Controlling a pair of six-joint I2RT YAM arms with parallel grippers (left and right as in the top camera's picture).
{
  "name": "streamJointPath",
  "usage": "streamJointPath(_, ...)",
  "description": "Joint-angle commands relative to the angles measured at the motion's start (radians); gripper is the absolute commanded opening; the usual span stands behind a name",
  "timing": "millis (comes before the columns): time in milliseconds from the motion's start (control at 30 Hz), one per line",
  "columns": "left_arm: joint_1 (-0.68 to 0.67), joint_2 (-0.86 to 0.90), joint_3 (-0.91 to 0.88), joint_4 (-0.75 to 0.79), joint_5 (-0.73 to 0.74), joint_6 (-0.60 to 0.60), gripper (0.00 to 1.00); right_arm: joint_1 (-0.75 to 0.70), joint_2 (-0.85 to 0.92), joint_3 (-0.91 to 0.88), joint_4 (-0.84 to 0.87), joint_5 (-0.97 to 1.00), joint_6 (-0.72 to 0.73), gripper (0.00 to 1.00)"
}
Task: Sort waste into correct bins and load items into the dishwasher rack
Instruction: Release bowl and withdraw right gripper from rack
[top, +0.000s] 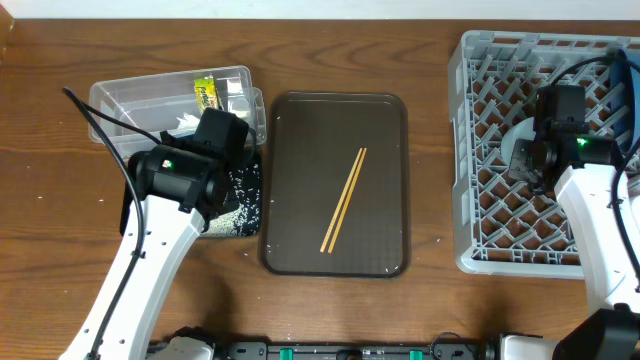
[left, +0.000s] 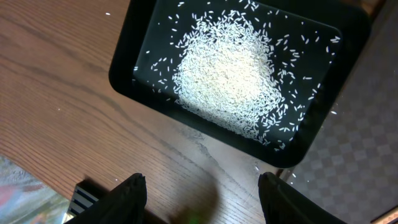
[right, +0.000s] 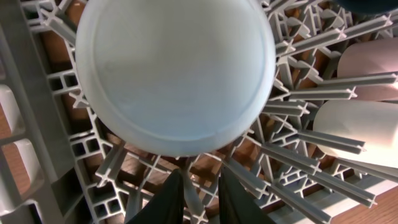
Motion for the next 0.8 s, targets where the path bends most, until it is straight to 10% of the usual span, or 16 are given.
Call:
streamJointPath(0, 0.006, 0.000, 0.005, -0.003, -0.006, -0.012, 0.61, -0.005, -0.035, 0.001, 0.016, 0.026, -0.014, 0.19)
streamJointPath(767, 0.006, 0.000, 0.005, -0.004, -0.006, -0.012, 0.66, 0.012, -0.093, 0.000, 0.046, -0.284, -0.003, 0.24)
